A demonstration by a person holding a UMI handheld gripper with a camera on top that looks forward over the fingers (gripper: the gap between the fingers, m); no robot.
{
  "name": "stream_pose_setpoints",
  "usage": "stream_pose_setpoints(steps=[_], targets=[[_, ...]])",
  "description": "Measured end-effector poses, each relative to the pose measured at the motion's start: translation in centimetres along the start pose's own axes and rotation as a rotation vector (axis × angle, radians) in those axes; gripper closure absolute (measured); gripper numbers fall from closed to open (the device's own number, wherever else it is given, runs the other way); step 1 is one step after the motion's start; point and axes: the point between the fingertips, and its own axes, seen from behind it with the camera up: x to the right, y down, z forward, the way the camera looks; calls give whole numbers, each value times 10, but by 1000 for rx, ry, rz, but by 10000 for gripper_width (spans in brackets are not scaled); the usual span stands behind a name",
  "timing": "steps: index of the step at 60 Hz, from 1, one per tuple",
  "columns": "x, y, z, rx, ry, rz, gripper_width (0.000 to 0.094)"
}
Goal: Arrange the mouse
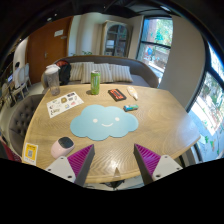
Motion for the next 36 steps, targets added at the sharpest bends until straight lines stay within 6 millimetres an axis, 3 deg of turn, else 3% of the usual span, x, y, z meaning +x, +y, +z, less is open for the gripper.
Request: stream_pose_setpoints(steps=[10,17,36], targets=[[-3,11,-1,0,-19,-28,122],[-23,22,0,11,-58,-20,123],[-139,61,21,20,-194,-18,121]])
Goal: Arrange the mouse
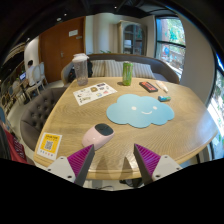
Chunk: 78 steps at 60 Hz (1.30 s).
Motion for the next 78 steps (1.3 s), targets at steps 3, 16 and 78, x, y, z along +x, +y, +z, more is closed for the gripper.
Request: stream_pose_setpoints(steps=[3,16,78], targets=[[-21,7,8,2,-22,5,121],[-69,12,51,32,-28,10,126],[68,-199,49,258,-28,-70,563]])
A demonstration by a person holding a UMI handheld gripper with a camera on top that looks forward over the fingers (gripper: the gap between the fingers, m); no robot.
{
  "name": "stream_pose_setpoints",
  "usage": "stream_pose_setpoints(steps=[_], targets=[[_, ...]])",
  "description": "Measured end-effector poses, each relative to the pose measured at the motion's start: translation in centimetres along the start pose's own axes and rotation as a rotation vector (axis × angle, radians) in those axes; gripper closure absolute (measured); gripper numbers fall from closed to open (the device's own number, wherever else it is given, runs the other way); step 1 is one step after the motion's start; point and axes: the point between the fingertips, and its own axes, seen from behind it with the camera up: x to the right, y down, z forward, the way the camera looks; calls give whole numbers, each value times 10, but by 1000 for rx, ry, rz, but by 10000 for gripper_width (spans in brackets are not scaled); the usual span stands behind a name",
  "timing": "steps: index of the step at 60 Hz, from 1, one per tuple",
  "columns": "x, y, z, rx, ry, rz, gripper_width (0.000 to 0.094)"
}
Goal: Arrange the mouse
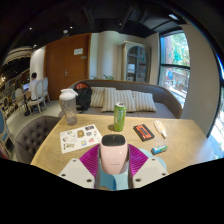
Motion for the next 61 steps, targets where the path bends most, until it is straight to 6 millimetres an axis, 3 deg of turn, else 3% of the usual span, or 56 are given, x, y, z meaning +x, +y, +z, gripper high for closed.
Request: stream_pose_setpoints(steps=[4,10,21,24,30,32,37,39,44,50,61], targets=[[31,13,20,-21,-10,-5,563],[55,60,43,-92,-43,26,563],[64,115,70,-181,-76,62,552],[64,131,71,-216,-72,51,489],[64,131,71,-221,-71,4,412],[64,134,65,-260,-67,16,392],[66,129,45,-290,-33,59,130],[68,123,35,-283,-7,64,74],[65,114,1,-279,53,67,93],[48,106,-44,-282,113,95,96],[11,127,-127,-327,275,84,85]])
